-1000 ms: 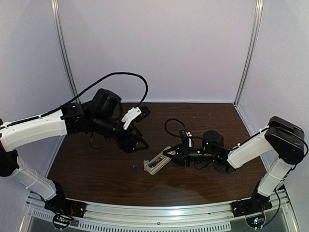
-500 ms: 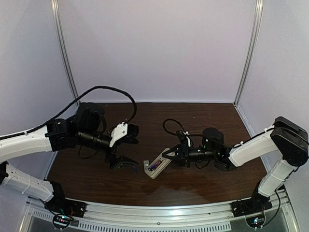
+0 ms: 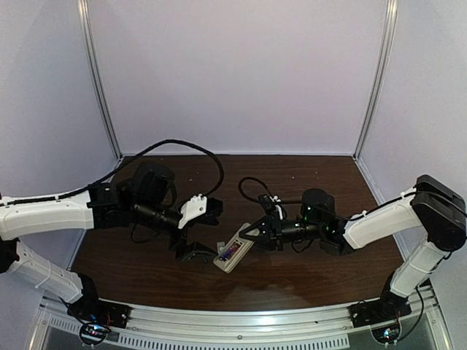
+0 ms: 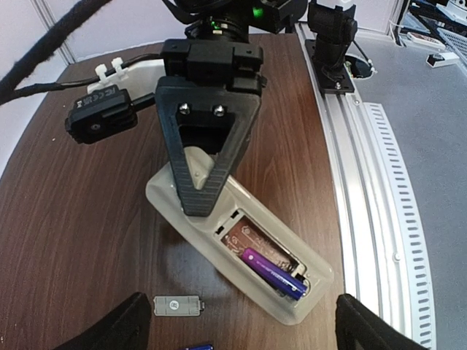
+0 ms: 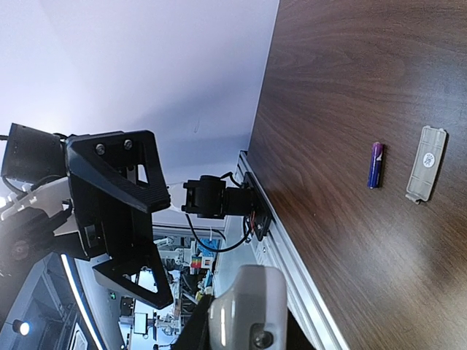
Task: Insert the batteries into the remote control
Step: Load the battery into the battery compartment.
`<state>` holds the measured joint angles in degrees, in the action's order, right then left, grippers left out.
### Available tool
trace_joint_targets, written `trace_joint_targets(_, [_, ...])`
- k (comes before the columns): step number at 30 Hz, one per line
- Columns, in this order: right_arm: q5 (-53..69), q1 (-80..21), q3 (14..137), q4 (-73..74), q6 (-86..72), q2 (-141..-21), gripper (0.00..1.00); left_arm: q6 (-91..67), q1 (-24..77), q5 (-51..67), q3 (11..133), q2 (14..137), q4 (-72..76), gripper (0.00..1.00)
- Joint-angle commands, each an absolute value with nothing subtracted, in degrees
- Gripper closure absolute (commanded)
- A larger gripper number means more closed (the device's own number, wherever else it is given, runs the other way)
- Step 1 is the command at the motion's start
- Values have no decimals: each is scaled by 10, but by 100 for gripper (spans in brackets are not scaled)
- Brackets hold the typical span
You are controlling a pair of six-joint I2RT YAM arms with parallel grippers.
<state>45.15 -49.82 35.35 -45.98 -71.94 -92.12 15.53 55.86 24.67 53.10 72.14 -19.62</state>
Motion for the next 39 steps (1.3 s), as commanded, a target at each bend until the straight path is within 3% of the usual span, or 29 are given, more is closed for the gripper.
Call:
trace_joint_targets(1, [468,-504,372,-466,-710,-907,100,163,564,261,528,730,-171,11])
trace_joint_targets(21, [479,-514,388,-469,-710,-911,100,177,574,264,532,760,-180,11])
trace_joint_targets(39, [475,-521,392,-465,-707,-913,100,154,578,216,547,784,-182,16])
